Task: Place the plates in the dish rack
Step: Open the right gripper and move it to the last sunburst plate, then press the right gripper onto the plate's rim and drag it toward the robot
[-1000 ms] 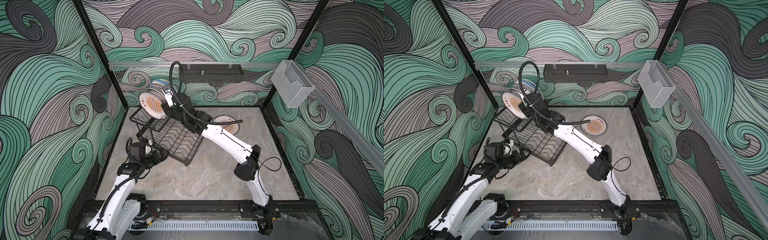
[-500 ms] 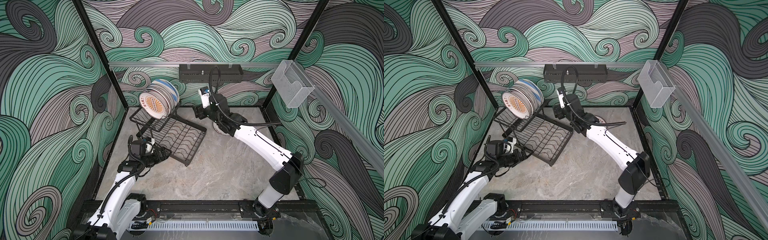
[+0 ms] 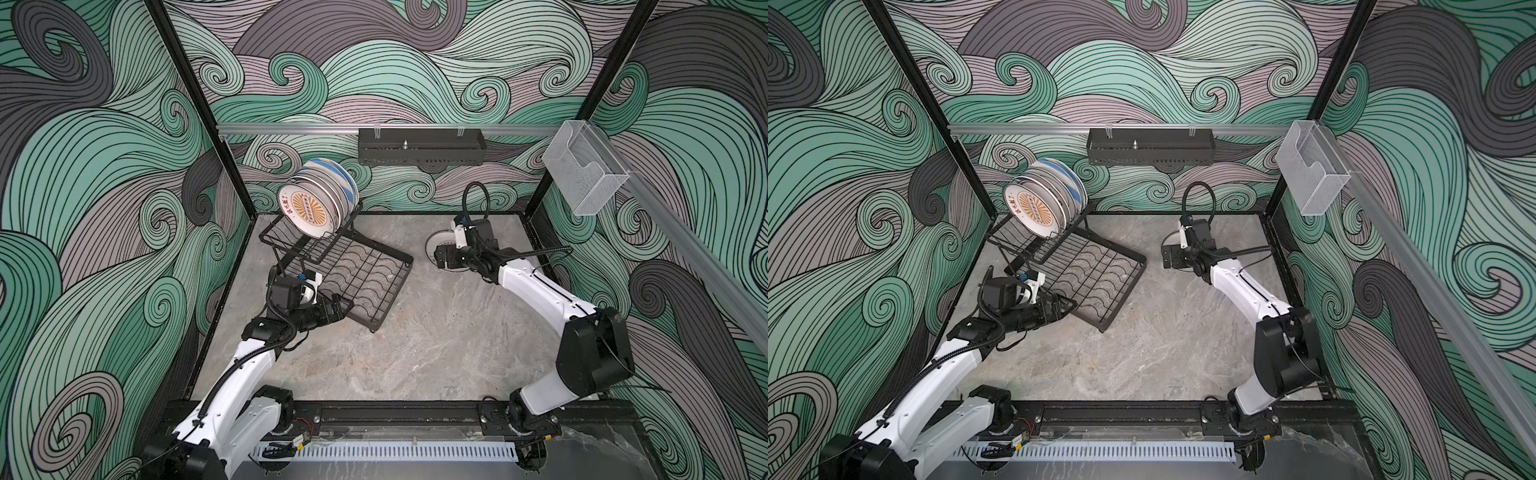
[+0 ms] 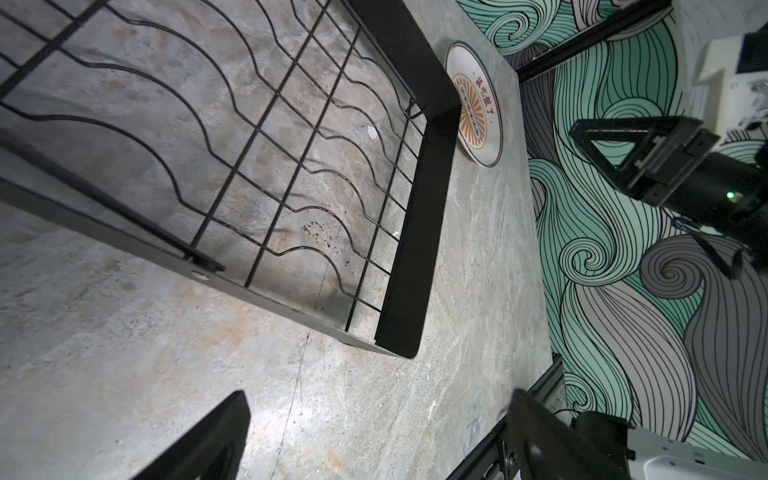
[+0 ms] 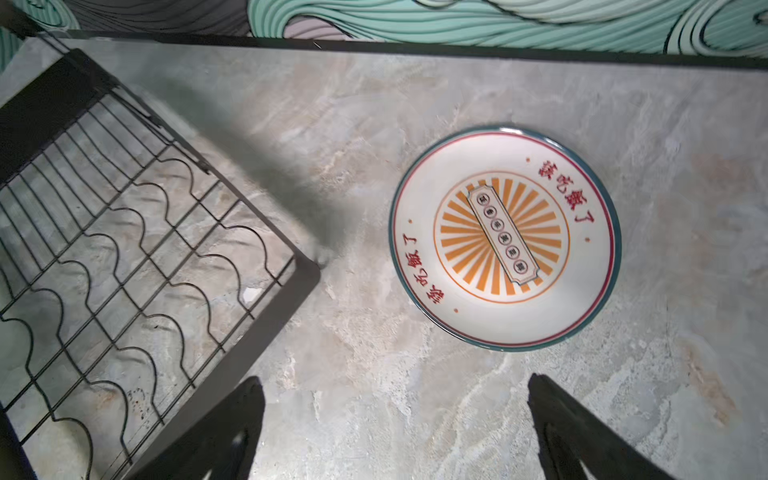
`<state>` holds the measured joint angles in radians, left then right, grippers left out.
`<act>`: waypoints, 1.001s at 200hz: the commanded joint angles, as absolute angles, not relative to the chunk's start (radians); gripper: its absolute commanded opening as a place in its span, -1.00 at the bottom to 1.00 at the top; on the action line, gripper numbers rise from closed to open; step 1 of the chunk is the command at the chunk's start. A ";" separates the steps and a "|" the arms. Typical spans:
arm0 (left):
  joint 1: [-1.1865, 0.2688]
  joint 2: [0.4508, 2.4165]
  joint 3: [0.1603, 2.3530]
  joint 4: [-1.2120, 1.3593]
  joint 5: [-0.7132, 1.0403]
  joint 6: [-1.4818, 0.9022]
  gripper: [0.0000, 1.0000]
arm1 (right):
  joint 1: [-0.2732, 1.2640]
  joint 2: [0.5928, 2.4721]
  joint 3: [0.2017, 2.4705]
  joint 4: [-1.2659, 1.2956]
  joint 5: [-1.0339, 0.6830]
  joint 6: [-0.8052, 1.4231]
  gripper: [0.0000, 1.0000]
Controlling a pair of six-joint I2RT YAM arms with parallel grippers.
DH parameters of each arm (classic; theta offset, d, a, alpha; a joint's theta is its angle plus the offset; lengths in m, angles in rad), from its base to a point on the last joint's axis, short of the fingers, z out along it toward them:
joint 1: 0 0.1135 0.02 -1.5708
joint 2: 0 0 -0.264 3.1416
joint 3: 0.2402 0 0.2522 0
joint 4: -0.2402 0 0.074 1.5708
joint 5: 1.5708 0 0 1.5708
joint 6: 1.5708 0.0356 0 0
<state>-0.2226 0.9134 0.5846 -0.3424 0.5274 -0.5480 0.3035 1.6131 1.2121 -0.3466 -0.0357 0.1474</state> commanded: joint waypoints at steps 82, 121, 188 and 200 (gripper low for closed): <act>-0.302 0.956 0.631 -0.325 0.474 -0.485 0.97 | 0.246 2.020 1.532 -0.547 -0.219 0.110 0.99; -0.301 0.957 0.632 -0.325 0.476 -0.486 0.98 | 0.246 2.062 1.561 -0.554 -0.217 0.112 0.99; -0.301 0.966 0.638 -0.354 0.443 -0.474 0.97 | 0.221 2.131 1.582 -0.550 -0.207 0.141 0.99; -0.302 0.965 0.641 -0.360 0.438 -0.474 0.97 | 0.212 2.136 1.589 -0.548 -0.222 0.149 0.99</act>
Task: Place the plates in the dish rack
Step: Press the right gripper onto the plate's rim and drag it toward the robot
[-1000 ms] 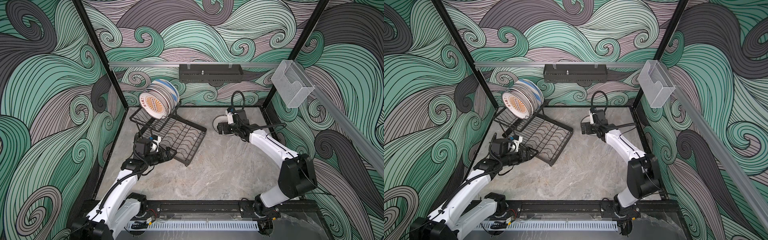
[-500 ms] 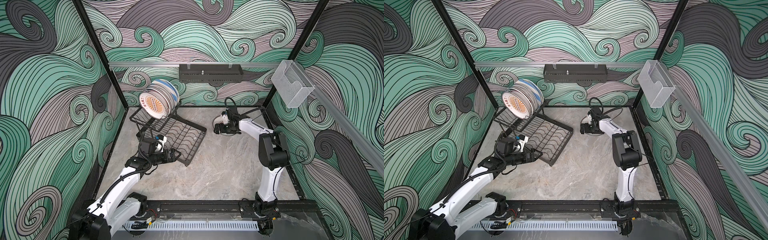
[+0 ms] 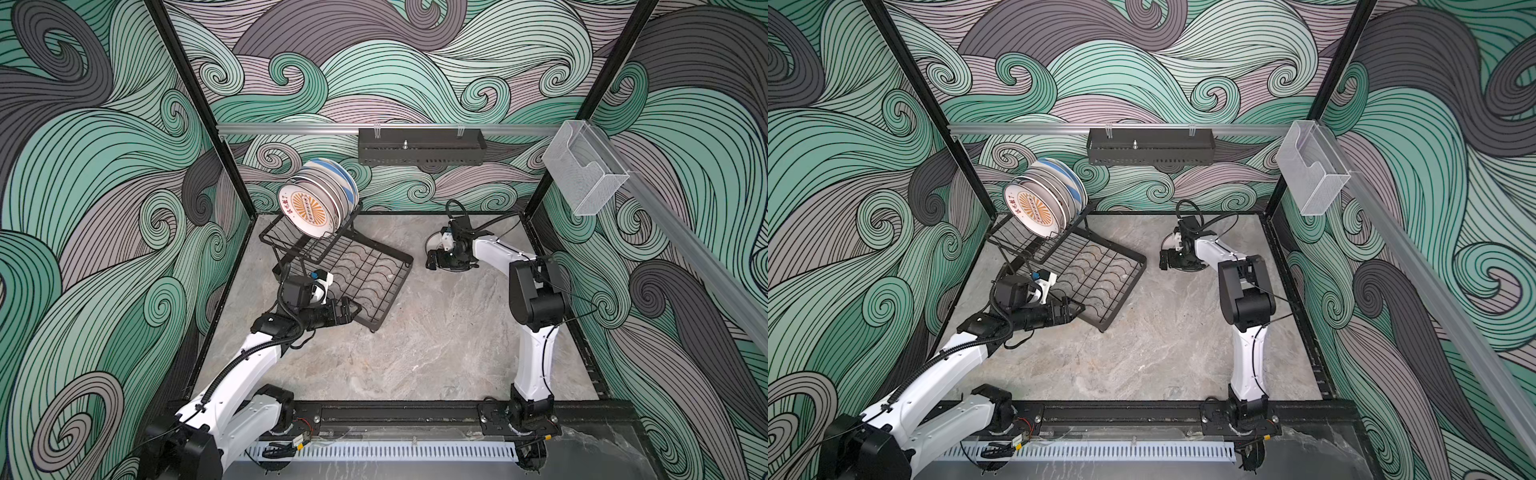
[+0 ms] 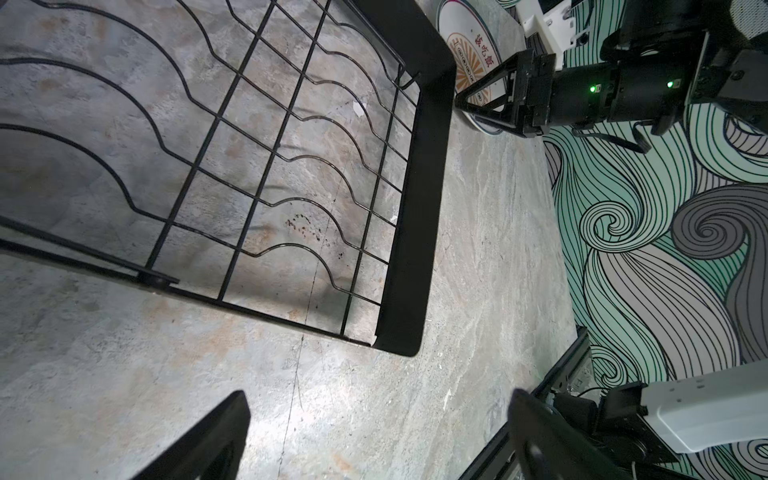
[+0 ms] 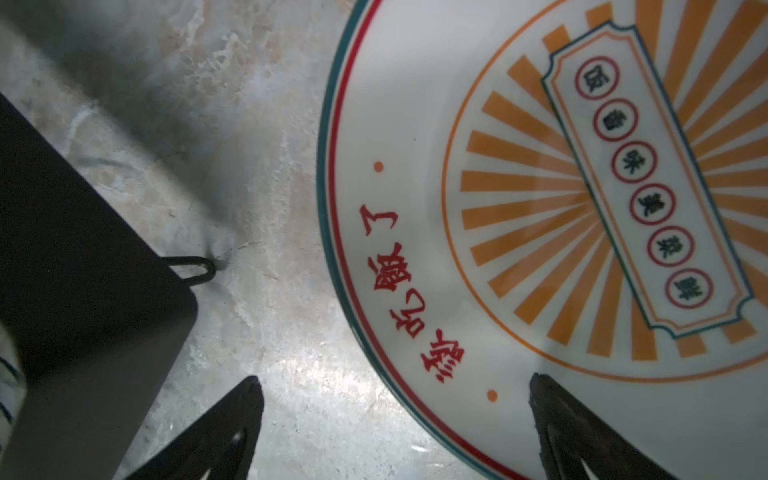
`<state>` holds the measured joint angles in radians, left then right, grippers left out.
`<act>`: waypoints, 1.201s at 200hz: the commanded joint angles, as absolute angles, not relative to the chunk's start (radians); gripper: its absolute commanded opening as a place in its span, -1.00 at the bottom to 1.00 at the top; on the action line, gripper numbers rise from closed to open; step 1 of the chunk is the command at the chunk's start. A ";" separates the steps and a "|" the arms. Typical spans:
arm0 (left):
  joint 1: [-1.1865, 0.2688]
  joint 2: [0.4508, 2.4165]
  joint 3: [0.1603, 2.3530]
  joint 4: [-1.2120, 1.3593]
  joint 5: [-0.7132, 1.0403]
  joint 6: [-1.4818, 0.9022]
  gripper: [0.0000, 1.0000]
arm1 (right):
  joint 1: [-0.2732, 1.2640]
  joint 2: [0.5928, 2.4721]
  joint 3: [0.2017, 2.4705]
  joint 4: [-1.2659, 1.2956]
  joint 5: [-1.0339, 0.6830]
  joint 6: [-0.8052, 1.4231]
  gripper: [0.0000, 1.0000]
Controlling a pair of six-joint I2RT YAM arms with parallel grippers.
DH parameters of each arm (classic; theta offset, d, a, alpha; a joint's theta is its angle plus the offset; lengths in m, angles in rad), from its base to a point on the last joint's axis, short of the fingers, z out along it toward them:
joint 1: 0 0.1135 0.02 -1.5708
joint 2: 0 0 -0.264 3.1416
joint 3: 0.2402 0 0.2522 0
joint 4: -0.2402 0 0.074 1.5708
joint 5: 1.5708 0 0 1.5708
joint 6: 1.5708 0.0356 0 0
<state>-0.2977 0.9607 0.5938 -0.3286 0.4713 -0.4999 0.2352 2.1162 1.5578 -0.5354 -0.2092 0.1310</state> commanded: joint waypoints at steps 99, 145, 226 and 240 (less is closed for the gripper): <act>-0.302 0.961 0.648 -0.368 0.434 -0.473 0.97 | 0.184 2.075 1.432 -0.505 -0.364 0.209 0.99; -0.302 0.962 0.645 -0.365 0.433 -0.474 0.97 | 0.186 2.001 1.305 -0.457 -0.445 0.242 0.99; -0.302 0.954 0.631 -0.342 0.439 -0.484 0.97 | 0.240 1.816 1.033 -0.435 -0.491 0.271 0.99; -0.302 0.957 0.635 -0.343 0.439 -0.482 0.97 | 0.270 1.792 0.981 -0.416 -0.499 0.281 0.99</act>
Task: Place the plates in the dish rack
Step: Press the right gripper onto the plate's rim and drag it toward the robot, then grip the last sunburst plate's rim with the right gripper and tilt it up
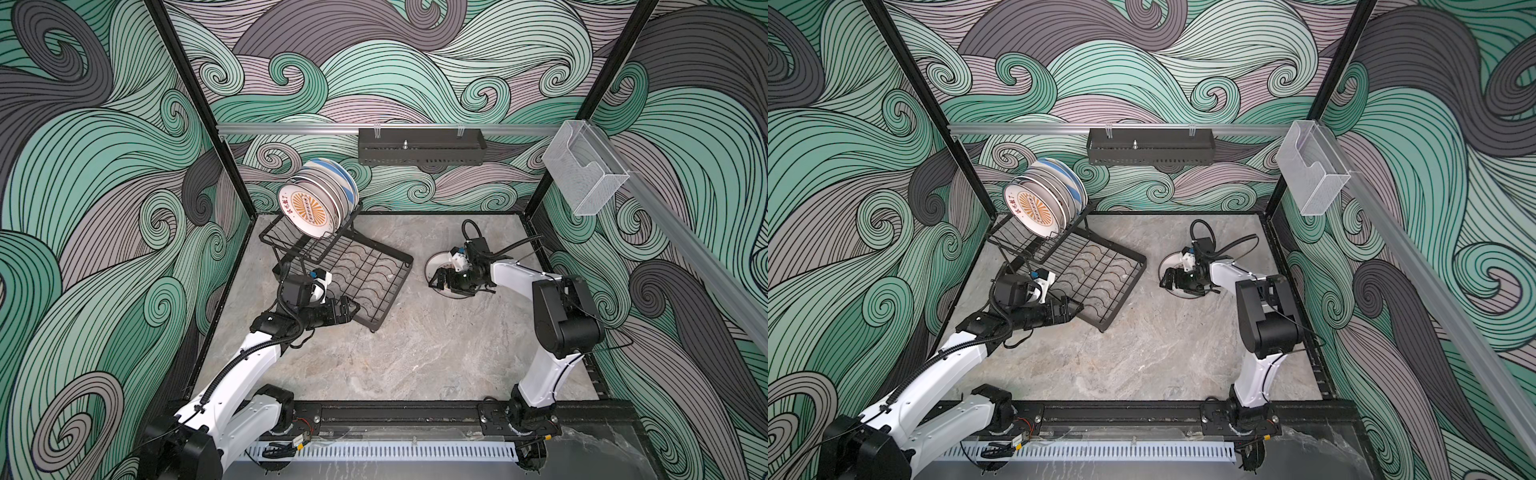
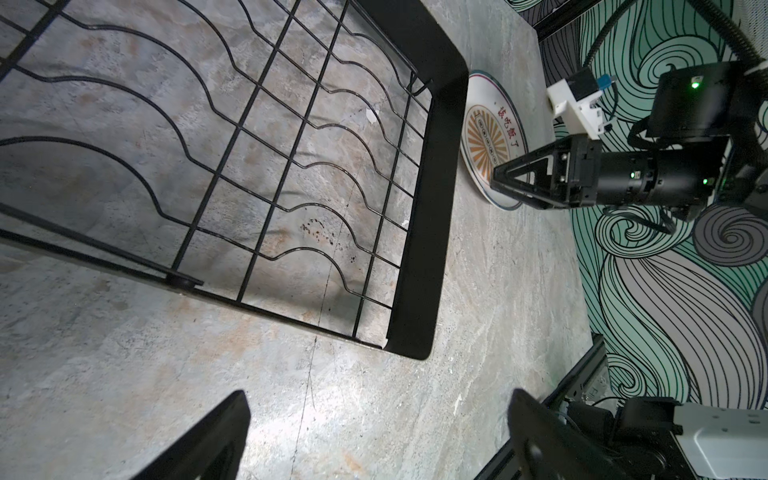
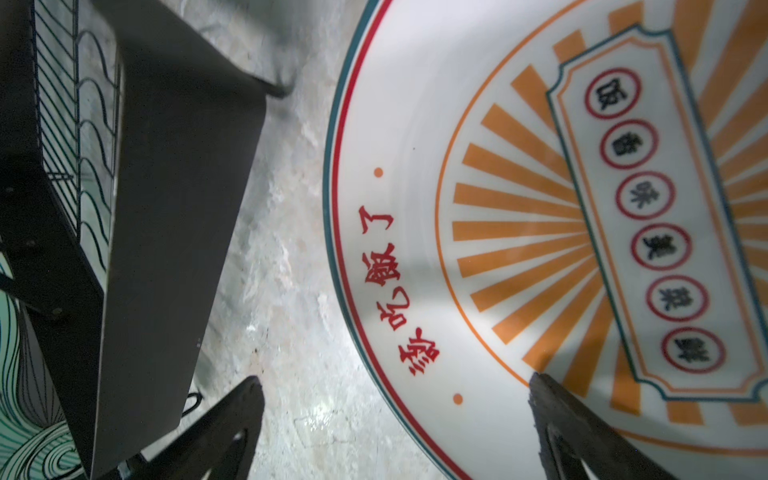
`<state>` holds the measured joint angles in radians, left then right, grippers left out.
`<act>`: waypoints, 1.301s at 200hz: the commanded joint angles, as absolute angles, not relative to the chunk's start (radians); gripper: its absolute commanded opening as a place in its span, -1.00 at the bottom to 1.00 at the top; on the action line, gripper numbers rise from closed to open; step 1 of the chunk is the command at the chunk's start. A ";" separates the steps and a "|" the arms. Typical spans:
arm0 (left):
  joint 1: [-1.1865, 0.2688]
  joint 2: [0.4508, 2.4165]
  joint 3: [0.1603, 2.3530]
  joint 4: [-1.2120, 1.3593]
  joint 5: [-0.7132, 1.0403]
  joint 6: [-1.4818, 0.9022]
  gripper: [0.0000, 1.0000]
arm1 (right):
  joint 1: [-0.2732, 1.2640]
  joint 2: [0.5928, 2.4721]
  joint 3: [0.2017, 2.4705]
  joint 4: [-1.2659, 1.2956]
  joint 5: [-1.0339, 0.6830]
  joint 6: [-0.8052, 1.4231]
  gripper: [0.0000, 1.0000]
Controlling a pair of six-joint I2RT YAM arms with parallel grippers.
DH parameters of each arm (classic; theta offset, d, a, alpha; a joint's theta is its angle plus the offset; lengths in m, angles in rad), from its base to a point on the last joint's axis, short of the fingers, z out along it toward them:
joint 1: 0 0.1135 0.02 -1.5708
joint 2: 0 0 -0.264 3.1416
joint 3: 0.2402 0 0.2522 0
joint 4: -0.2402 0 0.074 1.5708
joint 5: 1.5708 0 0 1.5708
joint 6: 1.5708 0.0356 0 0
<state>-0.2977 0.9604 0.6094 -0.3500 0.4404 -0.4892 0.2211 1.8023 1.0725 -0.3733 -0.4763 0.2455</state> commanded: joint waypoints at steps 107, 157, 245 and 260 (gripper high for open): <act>-0.302 0.977 0.636 -0.339 0.451 -0.482 0.97 | 0.474 1.601 0.720 -0.149 -0.623 0.529 0.92; -0.302 0.974 0.638 -0.342 0.454 -0.480 0.97 | 0.472 1.437 0.752 -0.334 -0.500 0.436 0.81; -0.302 0.990 0.641 -0.339 0.454 -0.482 0.97 | 0.160 1.020 0.571 -0.543 -0.344 0.498 0.62; -0.301 0.997 0.640 -0.338 0.457 -0.482 0.97 | 0.121 1.002 0.537 -0.527 -0.369 0.511 0.60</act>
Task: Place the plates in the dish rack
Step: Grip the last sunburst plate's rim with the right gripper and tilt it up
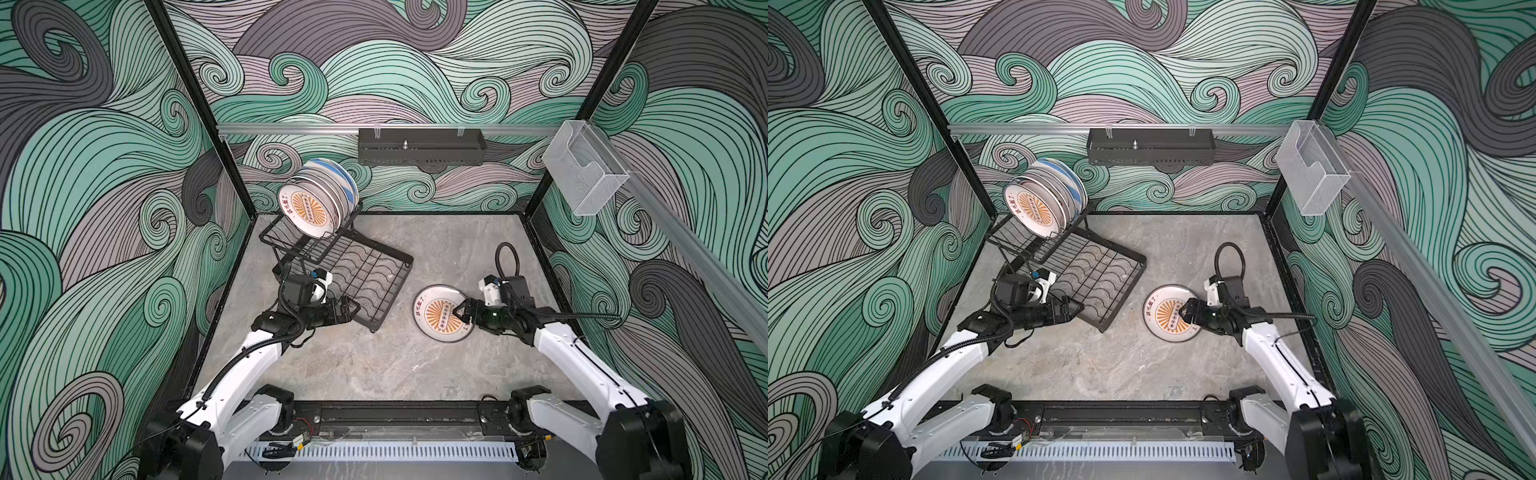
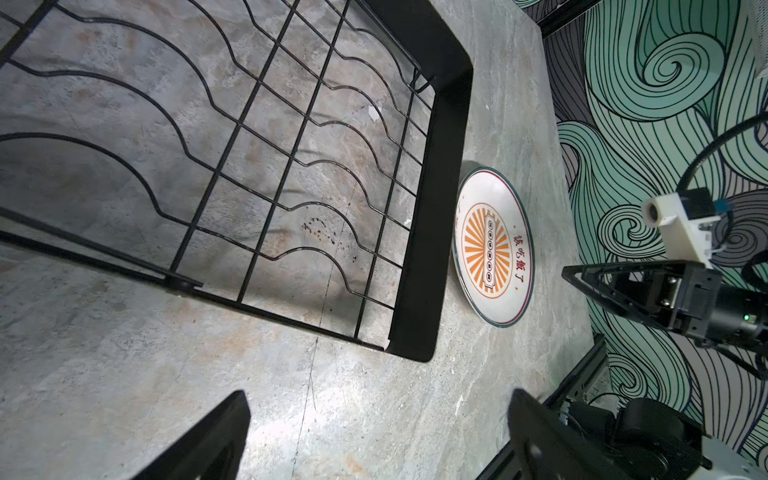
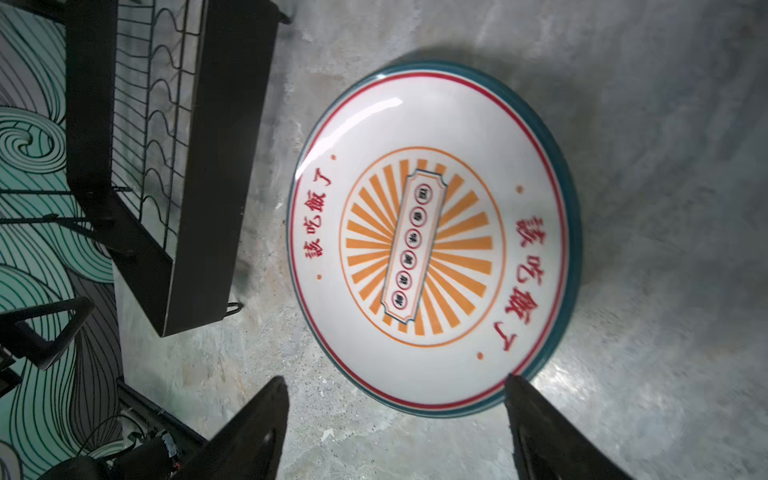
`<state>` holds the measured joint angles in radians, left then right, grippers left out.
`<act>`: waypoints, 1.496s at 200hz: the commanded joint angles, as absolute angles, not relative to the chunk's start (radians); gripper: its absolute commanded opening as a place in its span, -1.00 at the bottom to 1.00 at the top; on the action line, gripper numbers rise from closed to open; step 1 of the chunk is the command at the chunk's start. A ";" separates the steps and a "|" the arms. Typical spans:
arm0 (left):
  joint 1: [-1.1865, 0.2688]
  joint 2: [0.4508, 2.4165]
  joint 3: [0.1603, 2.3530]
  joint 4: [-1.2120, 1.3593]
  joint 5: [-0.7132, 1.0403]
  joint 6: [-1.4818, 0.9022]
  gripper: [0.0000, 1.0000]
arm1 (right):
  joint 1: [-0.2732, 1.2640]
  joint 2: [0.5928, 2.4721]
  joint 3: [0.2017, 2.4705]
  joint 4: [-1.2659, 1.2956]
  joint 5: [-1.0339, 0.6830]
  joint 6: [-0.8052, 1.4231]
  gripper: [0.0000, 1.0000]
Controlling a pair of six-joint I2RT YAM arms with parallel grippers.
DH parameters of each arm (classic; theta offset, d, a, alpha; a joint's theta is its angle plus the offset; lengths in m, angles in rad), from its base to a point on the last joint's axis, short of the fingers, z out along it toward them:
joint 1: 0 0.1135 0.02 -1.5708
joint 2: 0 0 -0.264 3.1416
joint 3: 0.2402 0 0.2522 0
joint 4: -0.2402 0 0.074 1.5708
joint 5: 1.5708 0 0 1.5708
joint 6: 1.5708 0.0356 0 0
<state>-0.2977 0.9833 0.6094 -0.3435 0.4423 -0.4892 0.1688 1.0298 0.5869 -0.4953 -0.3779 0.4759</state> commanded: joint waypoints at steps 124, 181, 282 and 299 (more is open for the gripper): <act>-0.302 0.992 0.641 -0.346 0.456 -0.483 0.97 | -0.025 1.103 0.351 -0.137 -0.558 0.623 0.40; -0.302 0.999 0.642 -0.350 0.454 -0.484 0.97 | -0.047 1.234 0.337 -0.039 -0.611 0.627 0.26; -0.302 0.982 0.664 -0.387 0.429 -0.479 0.97 | -0.048 1.292 0.357 -0.074 -0.582 0.598 -0.18; -0.302 0.976 0.663 -0.390 0.424 -0.482 0.97 | -0.047 1.303 0.362 -0.068 -0.586 0.599 -0.27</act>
